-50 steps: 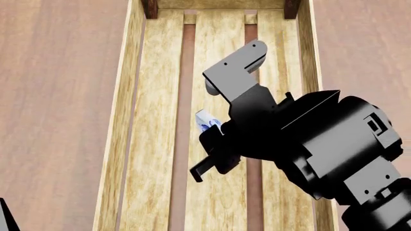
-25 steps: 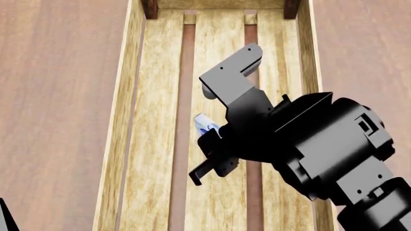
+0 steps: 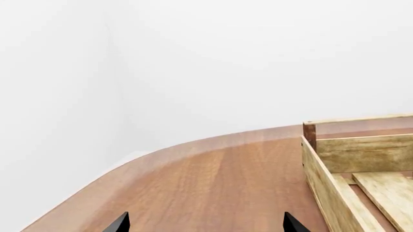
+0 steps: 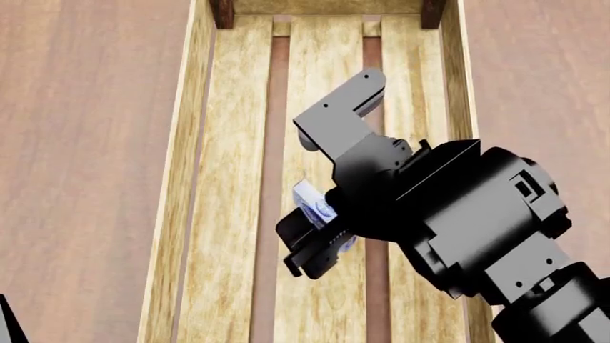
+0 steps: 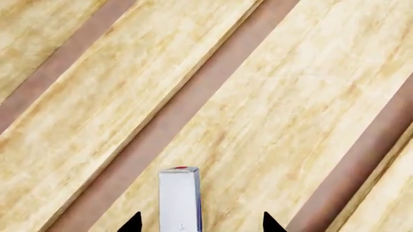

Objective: Pick up the cream cheese and put it in the tray.

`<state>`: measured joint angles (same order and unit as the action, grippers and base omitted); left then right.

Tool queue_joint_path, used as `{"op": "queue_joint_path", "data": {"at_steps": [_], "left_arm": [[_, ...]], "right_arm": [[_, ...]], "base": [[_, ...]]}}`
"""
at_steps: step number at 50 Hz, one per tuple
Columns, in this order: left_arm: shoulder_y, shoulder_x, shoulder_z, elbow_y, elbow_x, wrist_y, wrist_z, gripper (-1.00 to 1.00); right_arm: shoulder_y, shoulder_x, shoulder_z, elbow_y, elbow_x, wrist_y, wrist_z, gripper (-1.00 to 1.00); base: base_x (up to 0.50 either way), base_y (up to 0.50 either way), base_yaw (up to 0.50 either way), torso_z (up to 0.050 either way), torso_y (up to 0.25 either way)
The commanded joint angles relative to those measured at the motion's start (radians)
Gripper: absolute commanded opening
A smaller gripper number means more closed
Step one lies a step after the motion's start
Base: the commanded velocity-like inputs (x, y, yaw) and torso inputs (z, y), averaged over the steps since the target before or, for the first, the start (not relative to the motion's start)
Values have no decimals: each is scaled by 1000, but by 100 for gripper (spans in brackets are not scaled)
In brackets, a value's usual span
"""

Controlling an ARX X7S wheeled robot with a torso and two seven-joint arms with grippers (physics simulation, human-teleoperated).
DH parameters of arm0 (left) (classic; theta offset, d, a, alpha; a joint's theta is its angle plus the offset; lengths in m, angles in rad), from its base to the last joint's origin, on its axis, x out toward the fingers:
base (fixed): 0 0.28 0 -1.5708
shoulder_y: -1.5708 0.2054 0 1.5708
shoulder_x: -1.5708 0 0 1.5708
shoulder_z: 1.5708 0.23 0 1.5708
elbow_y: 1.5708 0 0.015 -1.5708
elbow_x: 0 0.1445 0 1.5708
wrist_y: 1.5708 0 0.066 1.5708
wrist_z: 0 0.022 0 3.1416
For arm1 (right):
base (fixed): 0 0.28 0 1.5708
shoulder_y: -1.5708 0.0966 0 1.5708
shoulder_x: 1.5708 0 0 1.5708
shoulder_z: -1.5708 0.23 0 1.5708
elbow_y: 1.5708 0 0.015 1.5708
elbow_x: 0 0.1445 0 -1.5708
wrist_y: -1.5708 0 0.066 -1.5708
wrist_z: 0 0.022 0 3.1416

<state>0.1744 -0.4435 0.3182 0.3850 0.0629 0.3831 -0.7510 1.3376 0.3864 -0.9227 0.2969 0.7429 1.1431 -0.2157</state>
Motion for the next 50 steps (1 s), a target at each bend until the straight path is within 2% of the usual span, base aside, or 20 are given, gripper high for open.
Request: {"op": "queue_joint_path", "data": {"at_steps": [1, 13, 23, 39, 46, 50], "left_arm": [[0, -2, 0, 1, -1, 1, -2, 100], [-3, -4, -1, 6, -1, -8, -4, 100], [-1, -12, -16, 25, -10, -27, -9, 100], [-8, -37, -63, 91, 3, -100, -22, 100], [-24, -63, -116, 164, 8, -186, -28, 100], [-82, -95, -138, 263, 28, -359, 13, 100]], "right_arm": [[-3, 0, -4, 6, -10, -8, 6, 100], [-12, 23, 21, -29, 5, -4, 30, 100], [-27, 87, 80, -159, 55, 39, 86, 100], [-124, 250, 277, -425, 195, 71, 223, 100], [-179, 338, 382, -528, 265, 68, 285, 100], [-214, 362, 415, -536, 243, 6, 301, 100]], "base": [[0, 0, 0, 0, 0], [0, 0, 0, 0, 0], [0, 0, 0, 0, 0], [0, 0, 0, 0, 0], [0, 0, 0, 0, 0], [0, 0, 0, 0, 0]]}}
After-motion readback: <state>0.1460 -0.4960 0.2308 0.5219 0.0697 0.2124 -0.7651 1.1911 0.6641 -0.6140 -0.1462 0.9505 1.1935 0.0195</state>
